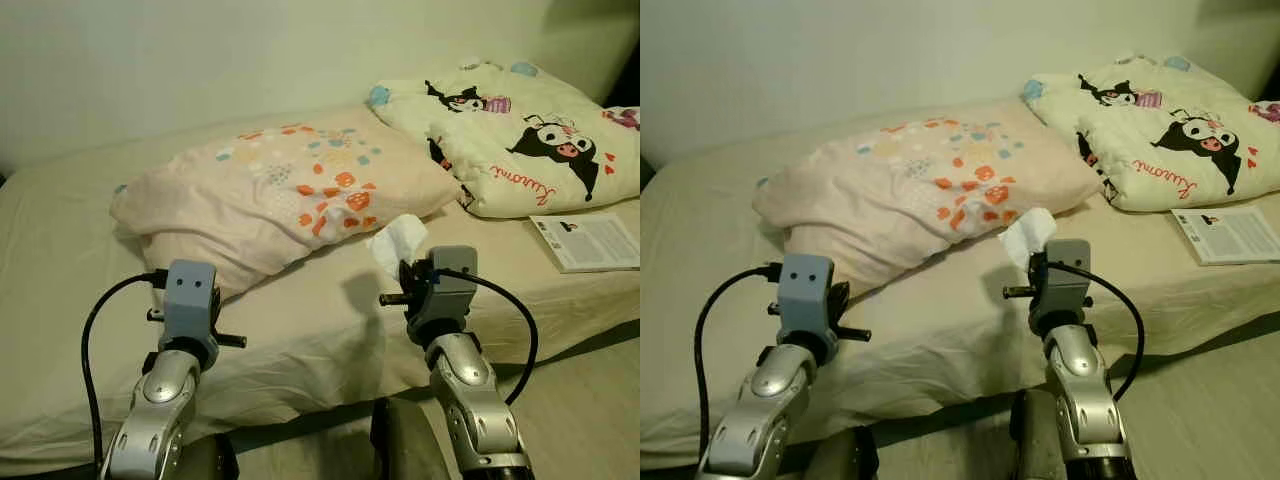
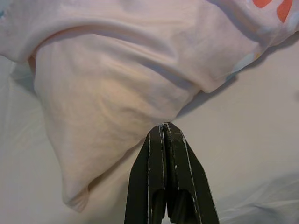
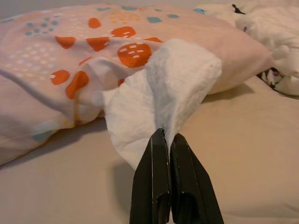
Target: Clean up the room
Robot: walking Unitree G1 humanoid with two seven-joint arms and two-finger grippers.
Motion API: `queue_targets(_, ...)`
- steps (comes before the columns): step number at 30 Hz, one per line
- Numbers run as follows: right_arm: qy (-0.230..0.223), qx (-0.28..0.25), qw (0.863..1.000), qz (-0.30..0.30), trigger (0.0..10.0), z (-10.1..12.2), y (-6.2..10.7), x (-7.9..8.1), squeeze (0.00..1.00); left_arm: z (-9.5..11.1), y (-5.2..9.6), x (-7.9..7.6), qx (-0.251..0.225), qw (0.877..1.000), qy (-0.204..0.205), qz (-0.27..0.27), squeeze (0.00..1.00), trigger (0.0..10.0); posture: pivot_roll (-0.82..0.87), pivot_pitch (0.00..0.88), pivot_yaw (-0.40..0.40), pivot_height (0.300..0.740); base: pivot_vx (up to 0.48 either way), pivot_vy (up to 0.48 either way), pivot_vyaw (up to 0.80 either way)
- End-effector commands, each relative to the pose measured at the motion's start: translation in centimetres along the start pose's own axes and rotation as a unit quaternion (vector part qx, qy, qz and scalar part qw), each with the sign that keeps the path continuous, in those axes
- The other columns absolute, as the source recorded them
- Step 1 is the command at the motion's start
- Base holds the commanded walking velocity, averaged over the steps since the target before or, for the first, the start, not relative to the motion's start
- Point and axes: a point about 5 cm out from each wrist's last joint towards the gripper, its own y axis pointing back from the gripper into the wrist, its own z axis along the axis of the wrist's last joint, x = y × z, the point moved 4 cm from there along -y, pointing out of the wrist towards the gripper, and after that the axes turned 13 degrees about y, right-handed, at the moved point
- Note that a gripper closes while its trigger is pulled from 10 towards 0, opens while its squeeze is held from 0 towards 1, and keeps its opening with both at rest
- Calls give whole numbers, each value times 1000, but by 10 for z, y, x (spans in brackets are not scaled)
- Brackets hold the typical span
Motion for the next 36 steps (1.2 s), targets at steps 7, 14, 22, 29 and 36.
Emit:
queue_targets(7, -5, 38, 999, 9, 10000, -15, 8, 8, 0, -4, 5, 9, -3, 1000, 1, 11, 0, 10000, -90, 91, 10, 603, 0, 0, 0)
queue_targets(14, 6, 36, 999, 29, 10000, -12, 5, 11, 0, -2, 4, 7, -12, 1000, 6, 12, 0, 10000, -92, 74, -25, 623, 0, 0, 0)
queue_targets(22, 7, 37, 998, 44, 10000, -8, 2, 13, 0, -1, 6, 9, -20, 1000, 8, 21, 0, 10000, -80, 58, -61, 658, 0, 0, 0)
queue_targets(29, 7, 36, 998, 60, 10000, -7, 1, 18, 0, 0, 8, 10, -25, 999, 9, 24, 0, 10000, -77, 49, -71, 693, 0, 0, 0)
queue_targets(36, 5, 34, 997, 62, 10000, -6, 2, 18, 0, 0, 8, 10, -27, 999, 9, 24, 0, 10000, -77, 44, -67, 713, 0, 0, 0)
